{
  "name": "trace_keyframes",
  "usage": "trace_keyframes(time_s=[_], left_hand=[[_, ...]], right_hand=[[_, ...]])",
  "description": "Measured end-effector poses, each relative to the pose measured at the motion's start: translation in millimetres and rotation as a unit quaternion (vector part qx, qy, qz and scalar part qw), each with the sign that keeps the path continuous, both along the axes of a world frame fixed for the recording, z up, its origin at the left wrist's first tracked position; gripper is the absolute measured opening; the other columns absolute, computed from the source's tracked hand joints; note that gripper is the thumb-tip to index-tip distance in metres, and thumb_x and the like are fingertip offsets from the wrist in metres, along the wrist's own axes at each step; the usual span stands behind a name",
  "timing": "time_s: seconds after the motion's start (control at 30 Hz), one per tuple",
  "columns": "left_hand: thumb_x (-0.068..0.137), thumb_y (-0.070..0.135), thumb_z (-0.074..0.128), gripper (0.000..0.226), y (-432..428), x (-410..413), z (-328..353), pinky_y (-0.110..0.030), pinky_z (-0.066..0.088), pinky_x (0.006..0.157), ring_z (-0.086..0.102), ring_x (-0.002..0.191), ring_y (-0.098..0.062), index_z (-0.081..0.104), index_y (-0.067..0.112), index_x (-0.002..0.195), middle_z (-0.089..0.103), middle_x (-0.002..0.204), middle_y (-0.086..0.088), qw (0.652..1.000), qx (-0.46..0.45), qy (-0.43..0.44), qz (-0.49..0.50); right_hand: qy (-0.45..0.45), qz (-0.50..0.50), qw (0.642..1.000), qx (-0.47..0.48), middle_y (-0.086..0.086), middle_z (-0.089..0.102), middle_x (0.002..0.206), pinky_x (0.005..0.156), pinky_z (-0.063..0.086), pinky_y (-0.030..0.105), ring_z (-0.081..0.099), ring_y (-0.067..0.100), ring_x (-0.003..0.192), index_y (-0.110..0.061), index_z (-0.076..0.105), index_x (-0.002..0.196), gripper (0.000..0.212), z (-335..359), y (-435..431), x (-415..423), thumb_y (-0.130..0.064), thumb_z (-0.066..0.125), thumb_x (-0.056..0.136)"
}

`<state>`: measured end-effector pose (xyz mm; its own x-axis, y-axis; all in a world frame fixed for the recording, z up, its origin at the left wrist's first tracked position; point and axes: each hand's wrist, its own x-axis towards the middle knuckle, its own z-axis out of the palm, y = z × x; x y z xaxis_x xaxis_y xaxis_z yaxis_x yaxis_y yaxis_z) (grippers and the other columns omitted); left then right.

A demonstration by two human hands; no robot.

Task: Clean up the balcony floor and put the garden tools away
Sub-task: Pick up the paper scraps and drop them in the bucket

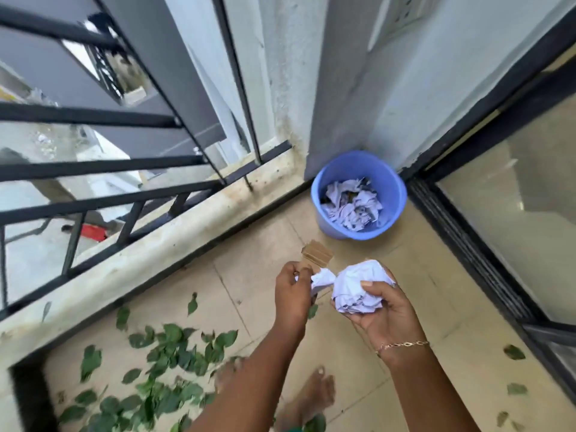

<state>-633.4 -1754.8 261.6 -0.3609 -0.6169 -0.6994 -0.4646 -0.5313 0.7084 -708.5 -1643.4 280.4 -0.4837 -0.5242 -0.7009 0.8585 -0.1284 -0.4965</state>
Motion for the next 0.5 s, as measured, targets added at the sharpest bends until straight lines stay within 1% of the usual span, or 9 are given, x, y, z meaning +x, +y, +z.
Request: trace_keyframes(time_s=[0.1,0.17,0.2,0.23,0.3,0.33,0.37,0.43,0.5], left_hand=[[0.092,0.009,0.046,0.023,0.0,-38.1,-2.1,-0.015,0.027,0.035,0.035,0.033,-0.01,0.046,0.012,0.069,0.045,0.054,-0.009,0.998,-0.018,-0.001,-0.054],[0.092,0.009,0.047,0.023,-3.6,-64.2,-9.3,-0.015,0.027,0.034,0.035,0.029,-0.007,0.048,0.011,0.069,0.045,0.051,-0.009,0.996,-0.04,-0.005,-0.079],[0.092,0.008,0.046,0.025,-5.2,-76.7,-14.7,-0.015,0.026,0.033,0.035,0.027,-0.006,0.047,0.011,0.068,0.045,0.05,-0.009,0.995,-0.044,-0.01,-0.09],[0.092,0.007,0.046,0.026,-8.0,-89.0,-20.5,-0.015,0.026,0.032,0.035,0.026,-0.006,0.046,0.011,0.067,0.045,0.049,-0.01,0.994,-0.044,-0.018,-0.103],[0.09,0.006,0.044,0.026,-15.1,-113.8,-33.8,-0.015,0.025,0.032,0.036,0.025,-0.009,0.045,0.008,0.064,0.045,0.05,-0.013,0.989,-0.039,-0.035,-0.135],[0.089,0.006,0.043,0.025,-19.3,-124.8,-40.3,-0.015,0.024,0.032,0.036,0.026,-0.01,0.045,0.006,0.064,0.045,0.05,-0.013,0.987,-0.042,-0.047,-0.149],[0.088,0.006,0.042,0.025,-24.9,-134.2,-44.3,-0.014,0.024,0.031,0.037,0.027,-0.012,0.044,0.005,0.063,0.044,0.051,-0.013,0.985,-0.045,-0.059,-0.158],[0.089,0.006,0.041,0.027,-37.3,-152.4,-48.7,-0.014,0.023,0.032,0.039,0.033,-0.017,0.041,0.008,0.061,0.042,0.051,-0.012,0.98,-0.054,-0.083,-0.173],[0.09,0.009,0.041,0.027,-50.3,-169.9,-57.0,-0.015,0.026,0.034,0.041,0.042,-0.021,0.042,0.009,0.063,0.045,0.056,-0.013,0.972,-0.046,-0.115,-0.2]], right_hand=[[-0.004,-0.027,1.0,0.004,0.019,0.065,0.093,0.064,0.054,0.042,0.067,0.029,0.074,-0.006,0.052,0.108,0.096,-0.7,3.9,-30.9,-0.022,0.092,0.022],[-0.025,-0.057,0.998,0.0,0.019,0.064,0.093,0.062,0.056,0.041,0.067,0.028,0.072,-0.006,0.05,0.113,0.106,-6.0,3.1,-51.2,-0.029,0.093,0.019],[-0.032,-0.068,0.997,0.001,0.018,0.063,0.094,0.061,0.056,0.04,0.067,0.027,0.071,-0.008,0.051,0.112,0.102,-9.2,2.8,-60.5,-0.031,0.093,0.022],[-0.038,-0.079,0.996,0.002,0.016,0.063,0.092,0.06,0.055,0.04,0.068,0.025,0.069,-0.01,0.053,0.107,0.09,-11.0,2.1,-70.3,-0.032,0.092,0.03],[-0.051,-0.103,0.993,0.006,0.01,0.067,0.085,0.058,0.055,0.037,0.068,0.019,0.065,-0.014,0.055,0.097,0.047,-15.4,1.4,-90.9,-0.033,0.076,0.059],[-0.062,-0.104,0.992,0.017,0.007,0.068,0.081,0.059,0.055,0.035,0.068,0.017,0.064,-0.016,0.056,0.095,0.034,-19.9,-0.7,-101.3,-0.034,0.065,0.068],[-0.075,-0.099,0.992,0.03,0.005,0.069,0.079,0.06,0.055,0.034,0.067,0.017,0.065,-0.017,0.057,0.095,0.034,-24.7,-4.1,-111.3,-0.038,0.059,0.069],[-0.097,-0.093,0.989,0.064,0.004,0.067,0.086,0.065,0.054,0.031,0.064,0.017,0.072,-0.019,0.057,0.099,0.043,-37.1,-13.5,-130.1,-0.047,0.057,0.067],[-0.112,-0.101,0.985,0.079,0.005,0.062,0.088,0.069,0.049,0.029,0.058,0.018,0.075,-0.019,0.058,0.095,0.039,-47.4,-28.0,-149.0,-0.055,0.051,0.079]])
